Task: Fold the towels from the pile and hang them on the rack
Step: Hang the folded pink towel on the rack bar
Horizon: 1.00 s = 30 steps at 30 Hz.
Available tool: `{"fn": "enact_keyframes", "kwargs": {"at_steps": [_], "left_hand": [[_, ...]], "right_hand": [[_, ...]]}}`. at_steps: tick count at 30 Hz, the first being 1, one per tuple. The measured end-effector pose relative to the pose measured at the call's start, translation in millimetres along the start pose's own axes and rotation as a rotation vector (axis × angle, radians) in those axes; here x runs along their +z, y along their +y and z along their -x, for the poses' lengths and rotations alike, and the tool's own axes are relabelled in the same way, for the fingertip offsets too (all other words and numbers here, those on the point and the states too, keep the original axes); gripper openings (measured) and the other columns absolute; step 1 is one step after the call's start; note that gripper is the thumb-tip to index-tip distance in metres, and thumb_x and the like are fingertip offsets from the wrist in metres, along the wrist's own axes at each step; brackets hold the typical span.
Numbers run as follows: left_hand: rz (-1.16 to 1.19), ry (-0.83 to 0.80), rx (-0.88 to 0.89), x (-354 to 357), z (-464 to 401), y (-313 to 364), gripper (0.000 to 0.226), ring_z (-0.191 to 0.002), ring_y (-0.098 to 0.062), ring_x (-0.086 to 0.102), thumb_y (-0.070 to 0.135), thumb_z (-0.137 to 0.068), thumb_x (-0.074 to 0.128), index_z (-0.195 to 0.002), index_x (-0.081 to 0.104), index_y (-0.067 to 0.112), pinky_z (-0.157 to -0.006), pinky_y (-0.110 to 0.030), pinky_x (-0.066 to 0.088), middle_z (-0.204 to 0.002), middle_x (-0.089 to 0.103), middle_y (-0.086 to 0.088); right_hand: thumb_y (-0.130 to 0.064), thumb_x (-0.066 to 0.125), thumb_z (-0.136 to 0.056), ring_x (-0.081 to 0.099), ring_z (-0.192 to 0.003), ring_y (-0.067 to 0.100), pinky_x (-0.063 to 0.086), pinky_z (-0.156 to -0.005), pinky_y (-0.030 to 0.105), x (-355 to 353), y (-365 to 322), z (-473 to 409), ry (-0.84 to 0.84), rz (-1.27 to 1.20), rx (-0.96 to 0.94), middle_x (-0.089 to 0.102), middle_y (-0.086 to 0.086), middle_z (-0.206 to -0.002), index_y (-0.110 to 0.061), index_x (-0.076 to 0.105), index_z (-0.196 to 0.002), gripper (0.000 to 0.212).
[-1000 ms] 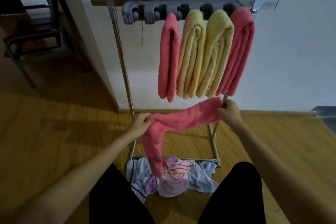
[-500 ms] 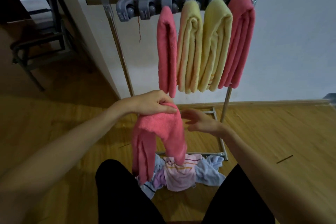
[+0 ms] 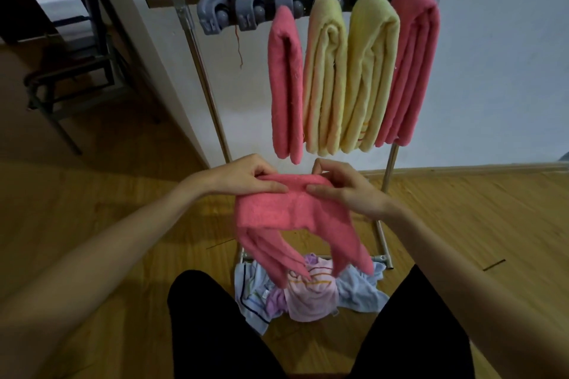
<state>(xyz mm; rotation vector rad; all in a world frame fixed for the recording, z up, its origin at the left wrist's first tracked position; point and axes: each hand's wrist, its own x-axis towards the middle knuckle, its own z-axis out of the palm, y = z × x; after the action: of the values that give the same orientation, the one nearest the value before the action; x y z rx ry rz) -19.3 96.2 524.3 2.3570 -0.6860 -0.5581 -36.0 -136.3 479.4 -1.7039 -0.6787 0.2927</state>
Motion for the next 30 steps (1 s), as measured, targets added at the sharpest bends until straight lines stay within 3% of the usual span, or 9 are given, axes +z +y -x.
{"fn": "enact_keyframes", "kwargs": {"at_steps": [3, 5, 7, 10, 14, 17, 20, 26, 30], "left_hand": [[0.049, -0.003, -0.014, -6.5, 2.8, -9.7, 0.054, -0.059, -0.017, 0.053, 0.048, -0.075, 0.074, -0.079, 0.064, -0.004, -0.053, -0.024, 0.039, -0.066, 0.054, -0.010], [0.135, -0.025, -0.011, -15.2, 7.9, -14.3, 0.040, -0.068, -0.023, 0.059, 0.035, -0.080, 0.073, -0.098, 0.065, 0.000, -0.059, -0.031, 0.047, -0.076, 0.059, -0.013], [0.203, -0.042, -0.011, -24.6, 13.5, -15.6, 0.035, -0.066, -0.021, 0.058, 0.011, -0.088, 0.065, -0.121, 0.053, 0.012, -0.060, -0.031, 0.049, -0.077, 0.063, 0.001], [0.188, -0.091, 0.047, -31.9, 16.8, -12.3, 0.040, -0.089, -0.022, 0.063, 0.000, -0.089, 0.060, -0.122, 0.052, 0.021, -0.078, -0.036, 0.054, -0.103, 0.064, 0.007], [-0.201, -0.034, 0.083, -32.4, 16.7, -6.1, 0.029, -0.096, -0.002, 0.054, 0.000, -0.088, 0.054, -0.091, 0.068, 0.024, -0.083, -0.022, 0.046, -0.101, 0.054, 0.010], [-0.511, 0.038, 0.075, -31.1, 18.5, -2.3, 0.036, -0.088, 0.002, 0.046, 0.004, -0.091, 0.048, -0.098, 0.070, 0.032, -0.073, -0.011, 0.040, -0.102, 0.048, 0.010], [-0.696, 0.071, 0.006, -32.3, 20.1, -3.4, 0.036, -0.084, -0.001, 0.048, 0.008, -0.093, 0.049, -0.113, 0.069, 0.030, -0.070, -0.013, 0.042, -0.098, 0.052, 0.009], [-0.645, 0.457, -0.066, -56.8, 21.1, 5.1, 0.034, -0.080, -0.005, 0.052, 0.021, -0.099, 0.042, -0.125, 0.058, 0.035, -0.065, -0.018, 0.045, -0.097, 0.046, 0.007], [-0.695, 0.593, -0.006, -91.5, 16.9, 30.5, 0.034, -0.083, -0.010, 0.054, 0.017, -0.099, 0.042, -0.129, 0.056, 0.024, -0.073, -0.027, 0.050, -0.105, 0.047, 0.002]], "right_hand": [[-0.005, 0.061, -0.090, 0.042, -0.064, 0.016, 0.037, -0.053, 0.021, -21.3, -6.1, 3.1, 0.039, 0.123, -0.023, 0.044, 0.009, -0.071, -0.001, 0.044, -0.088, 0.017], [-0.005, 0.057, -0.092, 0.041, -0.064, 0.024, 0.041, -0.057, 0.030, -36.2, -6.8, 6.7, 0.007, 0.197, -0.014, 0.046, 0.018, -0.076, -0.005, 0.045, -0.099, 0.015], [-0.001, 0.054, -0.093, 0.052, -0.074, 0.032, 0.048, -0.070, 0.040, -44.9, -12.2, 8.9, -0.080, 0.314, -0.025, 0.056, 0.016, -0.090, -0.012, 0.048, -0.112, 0.022], [0.012, 0.049, -0.086, 0.058, -0.099, 0.013, 0.047, -0.091, 0.025, -46.1, -19.2, 1.8, -0.230, 0.531, -0.078, 0.061, -0.001, -0.106, -0.012, 0.063, -0.109, 0.036], [0.005, 0.047, -0.085, 0.051, -0.086, 0.002, 0.037, -0.076, 0.011, -43.0, -23.4, -15.9, -0.311, 0.852, 0.009, 0.057, -0.012, -0.099, -0.025, 0.073, -0.098, 0.042], [-0.003, 0.050, -0.086, 0.053, -0.089, 0.006, 0.037, -0.071, 0.017, -40.3, -27.5, -28.3, -0.268, 1.081, 0.021, 0.061, -0.010, -0.106, -0.027, 0.070, -0.105, 0.036], [-0.008, 0.049, -0.091, 0.058, -0.101, 0.012, 0.035, -0.064, 0.019, -40.3, -37.9, -38.0, -0.139, 1.283, -0.027, 0.061, -0.010, -0.112, -0.027, 0.066, -0.112, 0.033], [-0.026, 0.054, -0.093, 0.061, -0.082, 0.019, 0.044, -0.052, 0.030, -49.2, -63.7, -54.6, 0.171, 1.317, -0.088, 0.055, -0.004, -0.106, -0.027, 0.064, -0.115, 0.025], [-0.033, 0.044, -0.094, 0.062, -0.076, 0.023, 0.047, -0.049, 0.034, -64.2, -92.2, -66.4, 0.221, 1.364, -0.197, 0.052, -0.003, -0.119, -0.031, 0.062, -0.117, 0.029]]}}
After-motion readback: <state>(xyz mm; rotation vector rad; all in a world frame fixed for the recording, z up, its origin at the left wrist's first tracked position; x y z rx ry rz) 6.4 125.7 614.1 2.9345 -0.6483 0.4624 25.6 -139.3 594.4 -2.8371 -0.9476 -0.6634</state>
